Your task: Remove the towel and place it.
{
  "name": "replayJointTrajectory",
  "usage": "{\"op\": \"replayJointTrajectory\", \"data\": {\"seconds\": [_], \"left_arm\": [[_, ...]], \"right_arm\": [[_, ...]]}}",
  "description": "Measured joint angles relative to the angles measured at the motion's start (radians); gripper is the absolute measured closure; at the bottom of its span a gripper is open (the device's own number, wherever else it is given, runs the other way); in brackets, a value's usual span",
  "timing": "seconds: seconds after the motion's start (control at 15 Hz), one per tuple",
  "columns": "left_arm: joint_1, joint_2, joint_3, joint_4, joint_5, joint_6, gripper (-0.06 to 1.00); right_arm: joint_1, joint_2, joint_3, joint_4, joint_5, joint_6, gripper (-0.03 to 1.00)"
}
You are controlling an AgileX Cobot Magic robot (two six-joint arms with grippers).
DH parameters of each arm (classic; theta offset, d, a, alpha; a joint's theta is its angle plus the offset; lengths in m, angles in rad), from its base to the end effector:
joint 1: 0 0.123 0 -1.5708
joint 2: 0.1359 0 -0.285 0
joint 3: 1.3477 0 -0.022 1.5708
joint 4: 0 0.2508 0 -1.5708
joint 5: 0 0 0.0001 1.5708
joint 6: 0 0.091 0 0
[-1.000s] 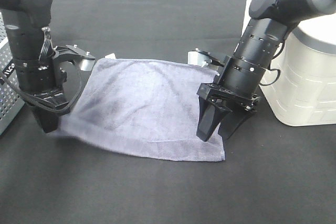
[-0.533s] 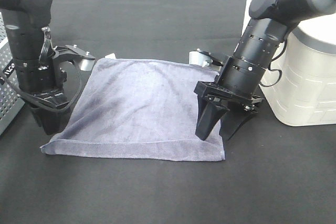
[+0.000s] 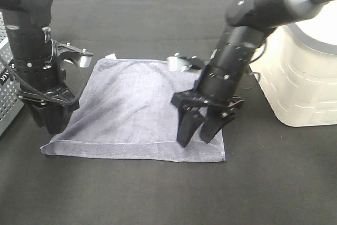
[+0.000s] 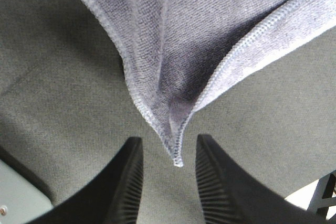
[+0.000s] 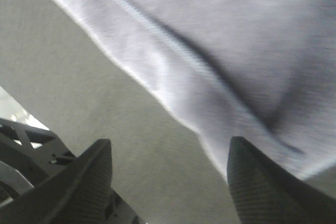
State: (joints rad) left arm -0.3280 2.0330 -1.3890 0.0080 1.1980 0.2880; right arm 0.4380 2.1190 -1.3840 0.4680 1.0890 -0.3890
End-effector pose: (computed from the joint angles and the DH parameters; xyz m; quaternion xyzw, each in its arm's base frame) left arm 0.3489 -0.1180 0.1552 -0.3036 -0.9484 -0.0054 0.0918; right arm 0.3318 0.1956 0.1273 0.2759 -0.9376 -0.1938 0.0854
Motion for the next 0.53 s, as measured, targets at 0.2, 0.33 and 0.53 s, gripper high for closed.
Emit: {"op": "replayJointTrajectory", "data": {"seconds": [0.2,0.33,0.53], "left_arm": [[0.0,0.0,0.0,0.0,0.0,-0.001,0.61],[0.0,0.0,0.0,0.0,0.0,-0.002,0.61],[0.0,0.0,0.0,0.0,0.003,-0.002,0.61]], "right_arm": [[0.017,0.0,0.0,-0.01,0.01,0.005,0.35],[0.017,-0.002,-0.012,-0.043,0.042,0.03,0.35],[0.018,-0.099,0.05,-0.061,-0.02,0.141,0.35]]}}
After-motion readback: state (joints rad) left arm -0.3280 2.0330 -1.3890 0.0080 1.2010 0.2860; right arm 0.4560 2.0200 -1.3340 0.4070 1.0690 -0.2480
